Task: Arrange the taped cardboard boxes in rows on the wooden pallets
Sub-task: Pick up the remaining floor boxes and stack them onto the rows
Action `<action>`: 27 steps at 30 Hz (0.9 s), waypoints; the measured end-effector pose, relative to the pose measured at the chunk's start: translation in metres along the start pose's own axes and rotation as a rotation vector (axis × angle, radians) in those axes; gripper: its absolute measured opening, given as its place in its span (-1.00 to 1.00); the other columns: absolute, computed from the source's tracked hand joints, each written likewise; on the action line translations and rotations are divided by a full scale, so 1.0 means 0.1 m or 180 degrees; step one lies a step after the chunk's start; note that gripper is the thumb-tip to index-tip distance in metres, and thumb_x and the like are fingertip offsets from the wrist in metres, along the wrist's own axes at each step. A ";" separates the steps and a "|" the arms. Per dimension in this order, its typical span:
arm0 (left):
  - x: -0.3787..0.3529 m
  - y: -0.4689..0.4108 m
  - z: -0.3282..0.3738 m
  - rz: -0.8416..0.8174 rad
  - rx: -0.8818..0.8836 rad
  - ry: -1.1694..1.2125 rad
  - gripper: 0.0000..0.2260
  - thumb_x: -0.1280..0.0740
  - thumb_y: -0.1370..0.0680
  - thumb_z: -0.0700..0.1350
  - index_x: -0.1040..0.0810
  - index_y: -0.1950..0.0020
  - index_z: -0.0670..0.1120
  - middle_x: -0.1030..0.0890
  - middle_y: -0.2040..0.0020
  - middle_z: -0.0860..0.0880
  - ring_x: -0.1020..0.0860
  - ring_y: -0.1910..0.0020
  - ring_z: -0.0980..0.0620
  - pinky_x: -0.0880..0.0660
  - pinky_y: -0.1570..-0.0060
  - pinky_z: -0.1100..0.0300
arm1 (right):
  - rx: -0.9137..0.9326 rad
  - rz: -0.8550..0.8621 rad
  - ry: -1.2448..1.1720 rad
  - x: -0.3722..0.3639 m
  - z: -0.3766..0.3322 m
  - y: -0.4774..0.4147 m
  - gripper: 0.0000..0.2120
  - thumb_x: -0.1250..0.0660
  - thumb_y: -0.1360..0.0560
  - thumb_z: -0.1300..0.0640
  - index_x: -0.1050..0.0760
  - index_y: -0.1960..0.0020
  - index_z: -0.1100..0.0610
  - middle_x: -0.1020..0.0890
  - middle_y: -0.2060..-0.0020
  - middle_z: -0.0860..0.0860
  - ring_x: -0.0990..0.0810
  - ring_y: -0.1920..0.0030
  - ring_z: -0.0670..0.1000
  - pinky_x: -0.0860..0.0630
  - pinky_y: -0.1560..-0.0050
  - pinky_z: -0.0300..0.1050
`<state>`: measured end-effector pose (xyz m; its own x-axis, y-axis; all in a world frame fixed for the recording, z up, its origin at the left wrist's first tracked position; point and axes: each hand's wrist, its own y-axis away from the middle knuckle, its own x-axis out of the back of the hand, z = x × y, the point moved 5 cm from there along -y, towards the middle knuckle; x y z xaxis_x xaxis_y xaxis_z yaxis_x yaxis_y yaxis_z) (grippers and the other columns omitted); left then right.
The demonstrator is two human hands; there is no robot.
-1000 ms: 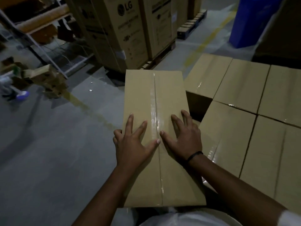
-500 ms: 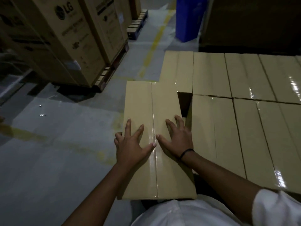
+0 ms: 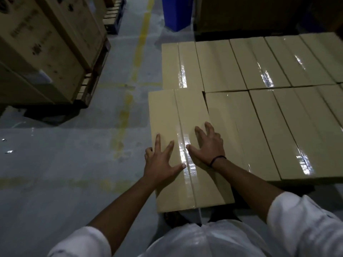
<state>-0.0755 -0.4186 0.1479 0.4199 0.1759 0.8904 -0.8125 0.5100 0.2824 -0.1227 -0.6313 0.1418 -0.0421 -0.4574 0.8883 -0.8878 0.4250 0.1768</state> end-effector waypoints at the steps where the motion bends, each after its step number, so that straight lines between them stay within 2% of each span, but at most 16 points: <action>1: -0.04 -0.06 0.01 -0.0064 -0.0030 -0.0029 -0.07 -0.28 -0.35 0.57 -0.05 -0.64 0.29 0.36 -0.64 0.06 -0.11 -0.49 -0.38 -0.23 -0.44 -0.24 | -0.0029 -0.0015 0.0000 -0.02 0.04 -0.04 -0.15 -0.30 -0.41 -0.44 -0.16 -0.59 -0.16 -0.01 -0.63 0.02 -0.27 -0.46 0.29 -0.29 -0.44 0.25; 4: -0.15 -0.27 0.00 -0.0312 -0.0096 0.0025 -0.07 -0.35 -0.40 0.49 -0.02 -0.65 0.28 0.40 -0.63 0.04 -0.02 -0.55 -0.43 -0.18 -0.47 -0.29 | -0.0089 -0.0021 -0.0026 -0.05 0.12 -0.17 -0.15 -0.34 -0.44 -0.38 -0.13 -0.61 -0.12 -0.02 -0.63 0.04 -0.26 -0.45 0.28 -0.30 -0.44 0.22; 6: -0.23 -0.43 -0.03 -0.0479 -0.0202 0.0059 -0.09 -0.42 -0.46 0.37 0.00 -0.67 0.22 0.43 -0.62 0.02 0.05 -0.59 -0.41 -0.18 -0.49 -0.29 | -0.0127 0.0026 -0.0019 -0.05 0.19 -0.24 -0.18 -0.36 -0.49 -0.27 -0.12 -0.63 -0.06 -0.05 -0.62 0.06 -0.23 -0.46 0.26 -0.32 -0.43 0.21; 8: -0.35 -0.56 -0.06 -0.0591 -0.0411 -0.0032 -0.11 -0.46 -0.50 0.23 -0.02 -0.68 0.15 0.38 -0.64 -0.05 -0.02 -0.60 -0.37 -0.22 -0.51 -0.22 | -0.0071 -0.0031 0.0108 -0.11 0.26 -0.26 -0.26 -0.34 -0.54 -0.17 -0.14 -0.63 -0.04 -0.10 -0.61 0.06 -0.21 -0.48 0.24 -0.34 -0.42 0.21; 10: -0.54 -0.60 -0.10 -0.0901 -0.0399 -0.0154 -0.13 -0.47 -0.52 0.18 -0.04 -0.68 0.12 0.31 -0.66 -0.10 -0.03 -0.59 -0.41 -0.17 -0.54 -0.21 | -0.0047 -0.0331 0.0421 -0.24 0.35 -0.21 -0.34 -0.28 -0.57 -0.16 -0.18 -0.61 -0.07 -0.12 -0.62 0.05 -0.15 -0.53 0.24 -0.30 -0.43 0.22; 12: -0.73 -0.53 -0.15 -0.1286 -0.0176 -0.0401 -0.13 -0.47 -0.50 0.21 -0.05 -0.67 0.14 0.27 -0.67 -0.11 0.08 -0.57 -0.50 -0.05 -0.54 -0.29 | -0.0108 -0.0789 0.0802 -0.43 0.46 -0.09 -0.35 -0.28 -0.55 -0.20 -0.20 -0.59 -0.10 -0.07 -0.63 0.05 -0.02 -0.57 0.28 -0.18 -0.47 0.27; 14: -0.90 -0.40 -0.20 -0.1520 -0.0101 -0.0577 -0.11 -0.49 -0.49 0.21 -0.03 -0.66 0.14 0.27 -0.66 -0.14 0.12 -0.54 -0.54 -0.03 -0.52 -0.35 | -0.0195 -0.1276 0.1004 -0.60 0.54 0.08 -0.30 -0.32 -0.52 -0.22 -0.18 -0.58 -0.10 0.01 -0.64 0.07 0.09 -0.59 0.32 -0.06 -0.51 0.32; 16: -1.03 -0.25 -0.26 -0.1545 -0.0126 -0.0622 -0.06 -0.50 -0.47 0.19 0.04 -0.66 0.15 0.31 -0.65 -0.12 0.10 -0.53 -0.56 -0.08 -0.50 -0.38 | -0.0192 -0.1577 0.1095 -0.75 0.59 0.26 -0.23 -0.36 -0.49 -0.25 -0.15 -0.58 -0.07 0.07 -0.64 0.09 0.13 -0.58 0.36 -0.03 -0.51 0.38; 22: -1.20 -0.04 -0.39 -0.1606 -0.0119 -0.0490 0.05 -0.58 -0.44 0.08 0.13 -0.66 0.18 0.45 -0.61 -0.05 0.03 -0.55 -0.54 -0.32 -0.40 -0.31 | -0.0339 -0.1893 0.1185 -0.95 0.72 0.65 0.13 -0.42 -0.37 -0.40 0.23 -0.64 -0.12 0.36 -0.61 0.08 0.28 -0.57 0.41 0.00 -0.46 0.51; 27: -1.24 0.06 -0.39 -0.1597 -0.0094 -0.0588 0.06 -0.57 -0.47 -0.02 0.17 -0.67 0.17 0.45 -0.60 -0.11 0.04 -0.57 -0.52 -0.36 -0.41 -0.27 | -0.0284 -0.2092 0.1270 -0.90 0.71 0.76 0.30 -0.53 -0.30 -0.37 0.36 -0.63 -0.08 0.45 -0.56 0.14 0.34 -0.55 0.43 0.06 -0.48 0.52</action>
<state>-0.1172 -0.4045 0.0251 0.6734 -0.2454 0.6974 -0.5175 0.5172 0.6817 -0.2192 -0.6133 0.0454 0.6641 -0.3286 0.6715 -0.6322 0.2326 0.7391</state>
